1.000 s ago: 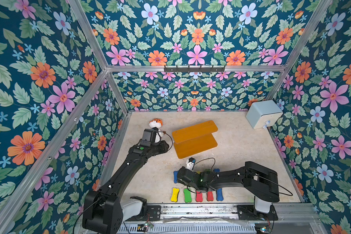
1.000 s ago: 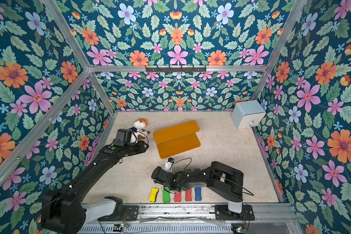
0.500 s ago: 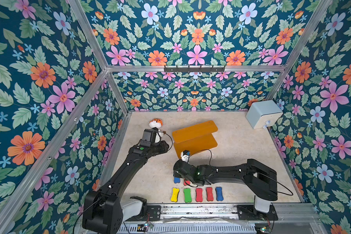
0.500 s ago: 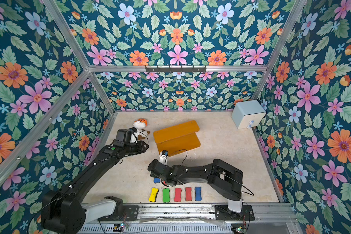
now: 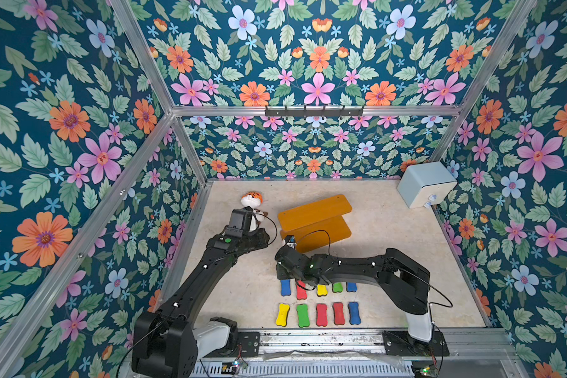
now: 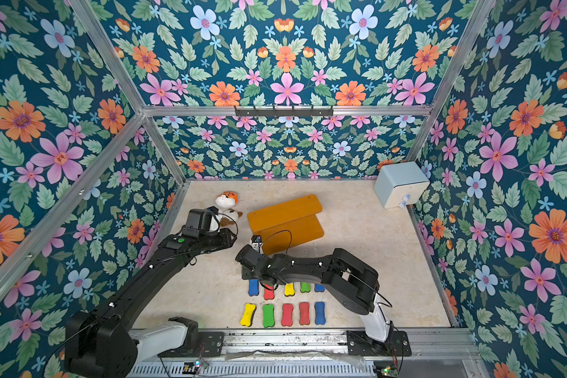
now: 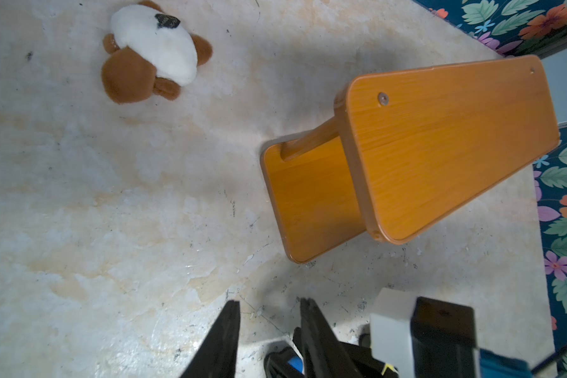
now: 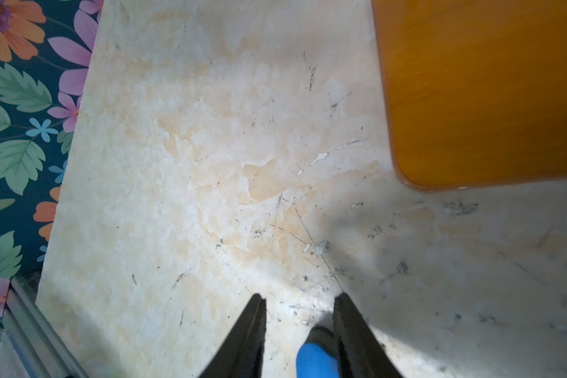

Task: Remove the whiteboard erasers from the shelf
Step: Place the whiteboard eraser at the center of the board.

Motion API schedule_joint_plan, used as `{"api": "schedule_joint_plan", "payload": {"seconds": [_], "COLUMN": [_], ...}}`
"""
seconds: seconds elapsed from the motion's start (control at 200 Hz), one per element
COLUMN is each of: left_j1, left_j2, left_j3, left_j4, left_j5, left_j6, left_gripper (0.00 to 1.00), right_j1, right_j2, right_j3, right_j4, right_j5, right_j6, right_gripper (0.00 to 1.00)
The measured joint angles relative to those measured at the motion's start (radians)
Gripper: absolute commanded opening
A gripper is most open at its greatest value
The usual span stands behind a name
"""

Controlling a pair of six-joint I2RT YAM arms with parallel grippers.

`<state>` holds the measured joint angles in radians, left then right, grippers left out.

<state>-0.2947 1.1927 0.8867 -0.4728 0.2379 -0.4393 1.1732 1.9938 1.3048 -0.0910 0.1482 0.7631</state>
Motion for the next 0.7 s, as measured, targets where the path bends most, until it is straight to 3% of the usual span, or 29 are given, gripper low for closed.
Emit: {"api": "schedule_joint_plan", "payload": {"seconds": [0.7], "left_j1": [0.000], "left_j2": [0.013], "left_j3": [-0.007], "left_j4": [0.000], "left_j5": [-0.032], "left_j6": [0.001], "left_gripper": [0.37], "right_j1": [-0.001], "right_j2": [0.013], "right_j3": [-0.031], "right_j4": [0.013], "right_j5": [-0.092], "right_j6": [-0.023], "right_gripper": [0.41]}}
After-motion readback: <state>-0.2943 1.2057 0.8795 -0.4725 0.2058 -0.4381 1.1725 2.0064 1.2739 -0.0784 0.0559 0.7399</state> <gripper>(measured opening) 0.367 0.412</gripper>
